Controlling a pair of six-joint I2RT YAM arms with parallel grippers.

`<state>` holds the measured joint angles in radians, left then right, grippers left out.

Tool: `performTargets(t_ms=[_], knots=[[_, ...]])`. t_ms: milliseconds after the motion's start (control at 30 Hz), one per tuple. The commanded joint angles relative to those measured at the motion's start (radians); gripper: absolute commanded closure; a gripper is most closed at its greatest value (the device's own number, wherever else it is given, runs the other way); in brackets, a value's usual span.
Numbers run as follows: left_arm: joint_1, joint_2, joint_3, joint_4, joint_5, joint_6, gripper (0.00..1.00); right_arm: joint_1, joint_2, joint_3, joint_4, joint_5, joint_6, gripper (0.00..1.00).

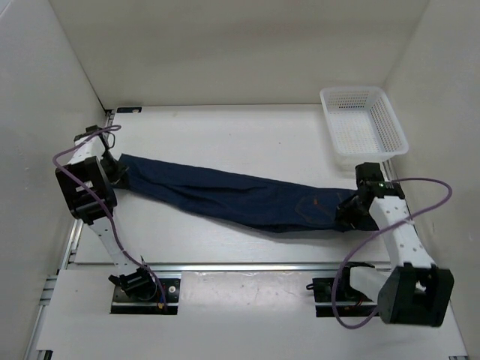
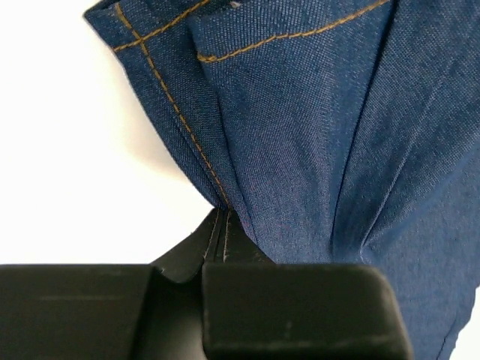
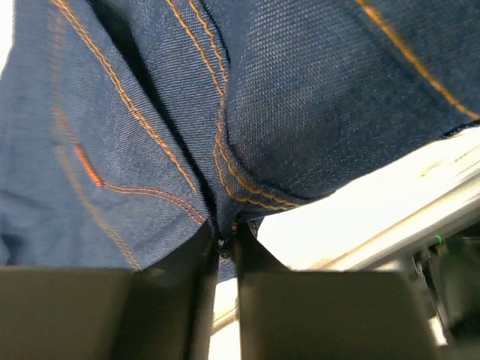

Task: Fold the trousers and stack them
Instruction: Fold the trousers

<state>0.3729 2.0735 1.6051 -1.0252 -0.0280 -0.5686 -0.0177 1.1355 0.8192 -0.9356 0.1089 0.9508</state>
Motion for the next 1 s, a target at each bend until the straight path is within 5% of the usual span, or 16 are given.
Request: performTargets(t_ms=[0,33,100,133,167,267,300,367,433,500,600,700,833,967], knots=[[0.024,-0.153,-0.086,0.033,-0.119,0.009,0.90,-0.010,-0.120,0.006,-0.138,0.093,0.052,0.81],[0.034,-0.173,-0.112,0.033,-0.119,0.019,0.88,-0.010,-0.147,0.018,-0.147,0.106,0.040,0.66],[0.034,-0.217,-0.112,0.010,-0.119,0.019,0.71,-0.010,-0.201,0.043,-0.147,0.144,-0.007,0.20],[0.034,-0.233,-0.081,-0.005,-0.119,0.019,0.47,-0.010,-0.201,0.057,-0.147,0.153,-0.023,0.13],[0.034,-0.246,-0.062,-0.016,-0.106,0.019,0.36,-0.010,-0.201,0.073,-0.147,0.153,-0.023,0.10],[0.023,-0.282,0.034,-0.047,-0.115,0.019,0.10,-0.010,-0.175,0.135,-0.167,0.181,-0.044,0.08],[0.023,-0.282,0.059,-0.058,-0.115,0.019,0.08,-0.010,-0.166,0.150,-0.167,0.181,-0.067,0.10],[0.000,-0.273,0.108,-0.070,-0.125,0.009,0.13,-0.010,-0.166,0.175,-0.167,0.192,-0.090,0.10],[-0.011,-0.233,0.119,-0.055,-0.110,0.009,0.59,-0.010,-0.166,0.187,-0.167,0.192,-0.104,0.12],[-0.023,-0.182,0.162,-0.039,-0.087,0.009,0.90,-0.001,-0.154,0.187,-0.155,0.192,-0.116,0.15],[-0.058,-0.090,0.223,-0.027,-0.119,-0.013,0.90,0.010,-0.116,0.198,-0.129,0.143,-0.142,0.36],[-0.058,-0.064,0.233,-0.018,-0.130,-0.031,0.90,0.010,-0.086,0.218,-0.129,0.129,-0.152,0.39],[-0.058,0.038,0.263,-0.009,-0.110,-0.008,0.44,0.010,-0.042,0.271,-0.141,0.129,-0.152,0.39],[-0.049,0.075,0.260,0.025,-0.101,-0.008,0.43,0.010,-0.017,0.281,-0.163,0.138,-0.152,0.40]])
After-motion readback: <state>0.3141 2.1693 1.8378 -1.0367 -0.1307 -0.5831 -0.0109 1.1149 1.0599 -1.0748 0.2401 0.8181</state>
